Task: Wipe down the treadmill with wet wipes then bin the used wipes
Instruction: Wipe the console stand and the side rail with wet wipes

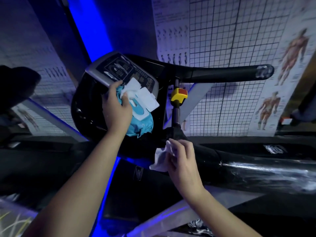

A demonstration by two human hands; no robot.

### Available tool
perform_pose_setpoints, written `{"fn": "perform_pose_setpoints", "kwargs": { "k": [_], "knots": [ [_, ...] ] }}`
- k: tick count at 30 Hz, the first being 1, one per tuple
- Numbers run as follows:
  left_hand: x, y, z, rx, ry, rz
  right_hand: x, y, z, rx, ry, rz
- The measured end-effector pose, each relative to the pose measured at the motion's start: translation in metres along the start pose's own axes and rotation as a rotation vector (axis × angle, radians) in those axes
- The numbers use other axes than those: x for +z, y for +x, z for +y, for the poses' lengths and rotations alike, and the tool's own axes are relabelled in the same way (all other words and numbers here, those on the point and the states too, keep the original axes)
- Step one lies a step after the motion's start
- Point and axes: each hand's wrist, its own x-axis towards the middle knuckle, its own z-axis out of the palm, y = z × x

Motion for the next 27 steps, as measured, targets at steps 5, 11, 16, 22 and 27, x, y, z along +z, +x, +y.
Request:
{"fn": "perform_pose_setpoints", "kwargs": {
  "k": [5,11,16,22,27],
  "knots": [
    [0.003,0.004,-0.011,0.013,0.086,-0.029,0.003,0.007,-0.009,-0.039,-0.289,-0.070],
    [0.005,0.001,-0.017,-0.005,0.069,0.032,0.025,0.014,-0.030,0.010,-0.528,-0.255],
    [0.006,0.003,-0.019,0.001,0.076,0.042,0.026,0.059,-0.040,0.085,-0.498,-0.495],
    [0.007,0.003,-0.016,-0.010,0.113,0.023,0.028,0.118,-0.022,0.204,-0.450,-1.083],
    [0.004,0.000,-0.011,-0.017,0.127,0.018,0.021,0.113,-0.019,0.160,-0.467,-1.060]
  ]
}}
